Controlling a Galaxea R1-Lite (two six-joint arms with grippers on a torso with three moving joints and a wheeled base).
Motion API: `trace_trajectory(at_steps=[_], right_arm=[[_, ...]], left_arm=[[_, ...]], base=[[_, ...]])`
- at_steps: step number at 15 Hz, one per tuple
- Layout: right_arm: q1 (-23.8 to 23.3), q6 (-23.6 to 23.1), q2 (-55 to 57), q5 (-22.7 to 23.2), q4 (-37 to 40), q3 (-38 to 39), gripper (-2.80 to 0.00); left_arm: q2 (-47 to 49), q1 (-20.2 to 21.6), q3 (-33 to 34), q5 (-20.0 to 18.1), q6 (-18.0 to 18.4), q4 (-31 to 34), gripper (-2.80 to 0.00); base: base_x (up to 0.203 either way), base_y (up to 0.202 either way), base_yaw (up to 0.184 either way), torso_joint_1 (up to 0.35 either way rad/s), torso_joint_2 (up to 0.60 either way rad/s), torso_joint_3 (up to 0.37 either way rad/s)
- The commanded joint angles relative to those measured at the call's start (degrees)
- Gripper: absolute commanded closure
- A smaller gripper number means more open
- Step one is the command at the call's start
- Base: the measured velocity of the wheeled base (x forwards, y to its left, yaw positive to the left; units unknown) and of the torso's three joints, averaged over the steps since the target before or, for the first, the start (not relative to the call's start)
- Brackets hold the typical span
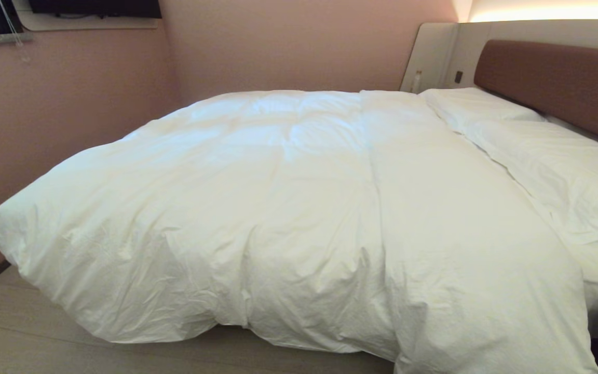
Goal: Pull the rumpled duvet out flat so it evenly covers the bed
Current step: Flatten the corners of the folded blanket
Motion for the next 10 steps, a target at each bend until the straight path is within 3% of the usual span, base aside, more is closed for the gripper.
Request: trace_trajectory(at_steps=[1, 4, 10], right_arm=[[0.23, -0.37, 5.41, -0.07, 2.74, -1.02, 0.00], [0.54, 0.08, 2.02, -0.20, 2.60, -1.34, 0.00], [0.42, 2.33, -21.10, -0.14, 2.63, -1.34, 0.00]], left_arm=[[0.00, -0.02, -0.01, 0.02, -0.01, 0.01, 0.00], [0.00, -0.01, -0.01, 0.02, -0.01, 0.01, 0.00], [0.00, -0.02, -0.01, 0.02, -0.01, 0.01, 0.00]], base=[[0.000, 0.000, 0.000, 0.000, 0.00, 0.000], [0.000, 0.000, 0.000, 0.000, 0.00, 0.000], [0.000, 0.000, 0.000, 0.000, 0.00, 0.000]])
